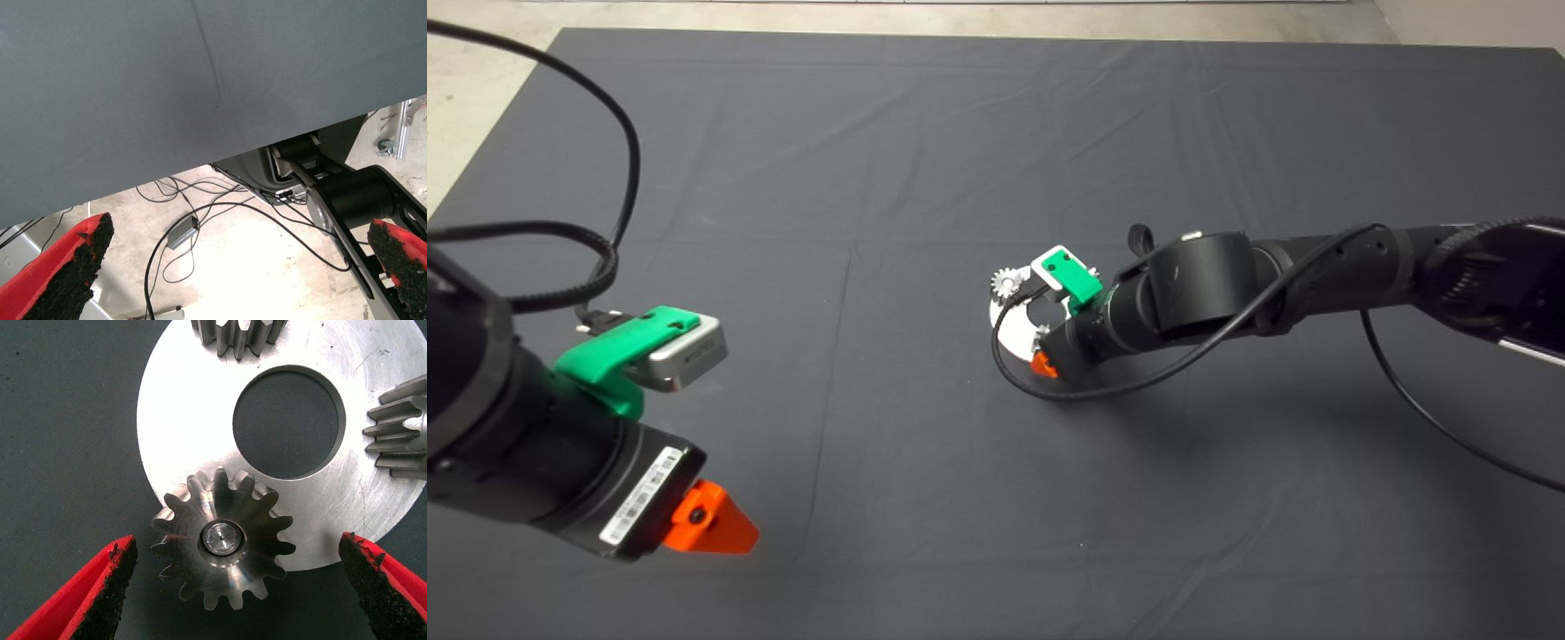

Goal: Remove an incorrectly installed larger gear and replace it with the correct smaller gear

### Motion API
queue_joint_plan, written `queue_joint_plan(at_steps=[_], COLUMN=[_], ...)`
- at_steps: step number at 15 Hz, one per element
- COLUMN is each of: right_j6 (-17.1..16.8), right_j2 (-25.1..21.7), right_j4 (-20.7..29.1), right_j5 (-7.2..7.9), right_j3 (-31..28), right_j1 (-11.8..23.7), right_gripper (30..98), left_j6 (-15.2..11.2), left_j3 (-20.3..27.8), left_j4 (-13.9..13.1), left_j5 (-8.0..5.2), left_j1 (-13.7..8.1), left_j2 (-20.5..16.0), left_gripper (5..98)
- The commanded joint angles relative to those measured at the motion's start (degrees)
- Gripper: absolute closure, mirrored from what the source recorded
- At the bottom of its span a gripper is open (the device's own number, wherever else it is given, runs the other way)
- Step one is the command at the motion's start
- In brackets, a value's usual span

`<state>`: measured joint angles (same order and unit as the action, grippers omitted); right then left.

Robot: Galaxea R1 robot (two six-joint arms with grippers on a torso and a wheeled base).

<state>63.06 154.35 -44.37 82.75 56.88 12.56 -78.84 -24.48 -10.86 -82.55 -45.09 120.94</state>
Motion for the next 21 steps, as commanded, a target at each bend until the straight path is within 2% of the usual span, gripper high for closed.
queue_joint_plan(at_steps=[1, 2, 4, 6, 9, 11, 12, 13, 21], right_j6=[0.48, 0.48, 0.48, 0.48, 0.57, 0.57, 0.57, 0.57, 1.19], right_j2=[0.47, 0.47, 0.39, 0.47, 0.48, 0.65, 0.82, 0.91, 1.44], right_j4=[-1.24, -1.24, -1.24, -1.24, -1.24, -1.15, -1.15, -1.15, -1.15], right_j5=[-0.04, 0.04, 0.04, 0.04, -0.04, -0.04, -0.04, -0.04, -0.04], right_j3=[-0.65, -0.65, -0.56, -0.56, -0.56, -0.3, -0.15, -0.12, -0.12], right_j1=[1.07, 1.07, 1.07, 1.07, 1.07, 1.07, 1.07, 1.07, 1.07], right_gripper=[48.6, 48.8, 53.3, 53.4, 57.9, 58.2, 62.4, 63.3, 63.3], left_j6=[-0.18, -0.17, -0.18, -0.21, -0.17, -0.17, -0.2, -0.23, -0.19], left_j3=[0.59, 0.65, 0.59, 0.59, 0.63, 0.68, 0.65, 0.68, 0.68], left_j4=[0.23, 0.23, 0.23, 0.23, 0.23, 0.23, 0.23, 0.23, 0.23], left_j5=[-0.15, -0.15, -0.15, -0.15, -0.15, -0.15, -0.12, -0.15, -0.06], left_j1=[-0.61, -0.61, -0.61, -0.61, -0.61, -0.61, -0.61, -0.61, -0.61], left_j2=[0.05, 0.05, 0.05, 0.13, 0.13, 0.15, 0.13, 0.13, 0.13], left_gripper=[5.8, 5.8, 5.8, 5.8, 5.8, 5.8, 5.8, 5.8, 5.8])
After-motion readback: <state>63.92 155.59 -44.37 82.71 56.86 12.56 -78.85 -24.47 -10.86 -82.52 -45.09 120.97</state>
